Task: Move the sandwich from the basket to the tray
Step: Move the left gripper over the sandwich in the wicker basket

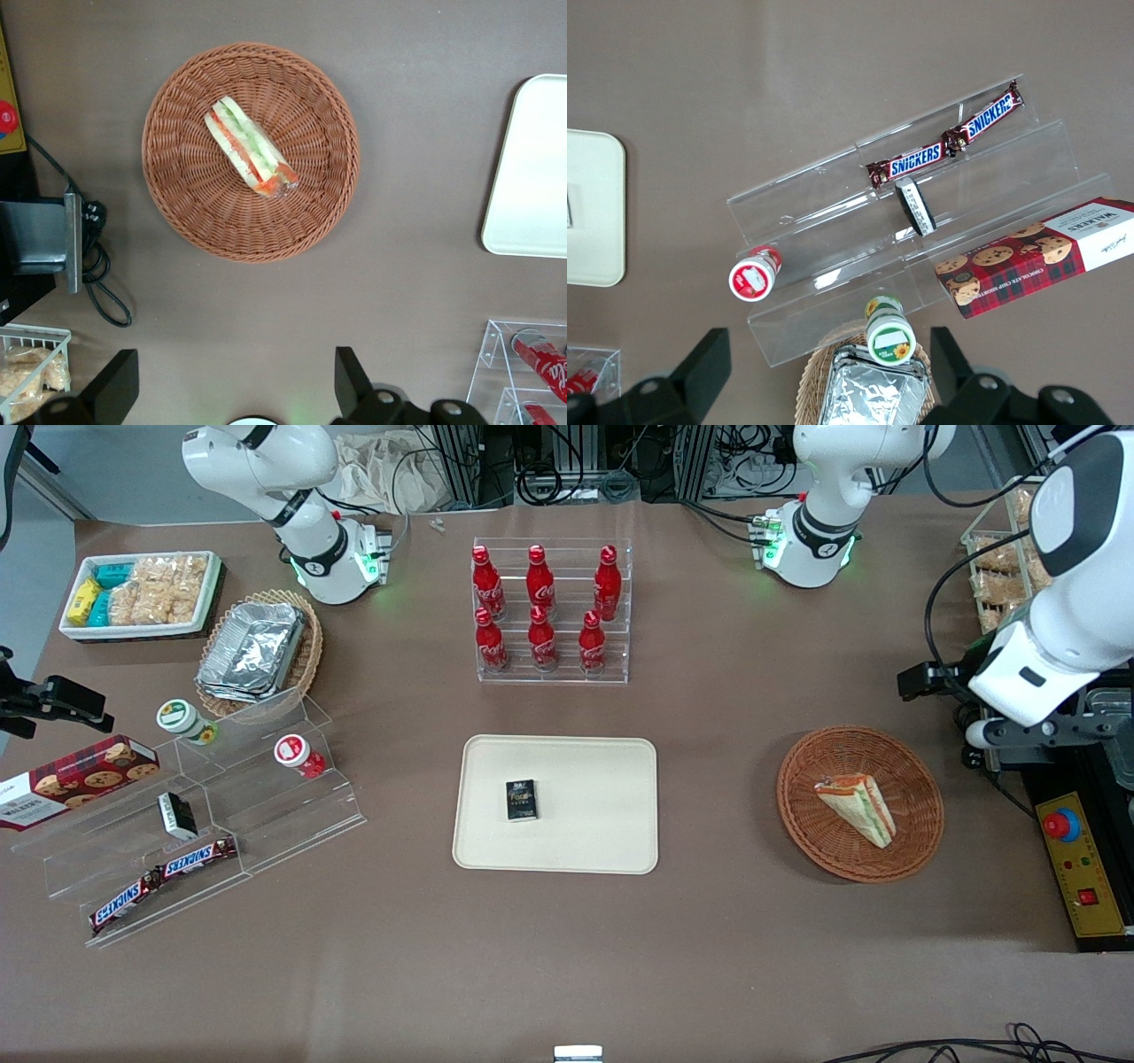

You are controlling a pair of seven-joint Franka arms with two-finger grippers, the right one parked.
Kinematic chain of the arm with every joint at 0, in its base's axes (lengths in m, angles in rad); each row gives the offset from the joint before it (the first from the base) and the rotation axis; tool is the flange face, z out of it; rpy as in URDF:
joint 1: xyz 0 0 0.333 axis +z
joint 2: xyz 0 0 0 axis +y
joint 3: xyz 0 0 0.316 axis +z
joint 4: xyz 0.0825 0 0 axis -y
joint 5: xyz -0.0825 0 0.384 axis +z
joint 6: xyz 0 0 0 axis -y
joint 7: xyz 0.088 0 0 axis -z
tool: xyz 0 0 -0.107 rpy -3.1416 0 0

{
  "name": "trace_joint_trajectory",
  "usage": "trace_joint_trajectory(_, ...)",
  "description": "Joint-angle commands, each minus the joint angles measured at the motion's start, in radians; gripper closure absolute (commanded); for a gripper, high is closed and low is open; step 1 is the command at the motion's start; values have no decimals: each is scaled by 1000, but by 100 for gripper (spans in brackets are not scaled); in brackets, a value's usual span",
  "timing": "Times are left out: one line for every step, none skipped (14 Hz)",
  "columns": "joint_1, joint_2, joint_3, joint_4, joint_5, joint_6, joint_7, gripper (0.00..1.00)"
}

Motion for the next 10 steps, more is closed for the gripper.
trace_joint_trajectory(-6,45,11,49,6,-36,12,1)
trace_joint_trajectory(-3,57,13,49,6,-34,7,1)
trace_joint_trajectory(-3,74,14,55,20,-30,2,1)
trace_joint_trajectory(-3,94,14,54,52,-28,-5,1)
trace_joint_trajectory(-2,112,14,40,69,-28,-33,1)
trace_joint_trajectory(-2,117,14,3,69,-10,-66,1)
trace_joint_trajectory(0,109,16,-35,71,54,-112,1)
trace_joint_trajectory(0,108,17,-90,71,135,-202,1)
trace_joint_trajectory(0,108,17,-148,72,219,-306,1)
trace_joint_trajectory(-3,106,17,-213,85,296,-394,1)
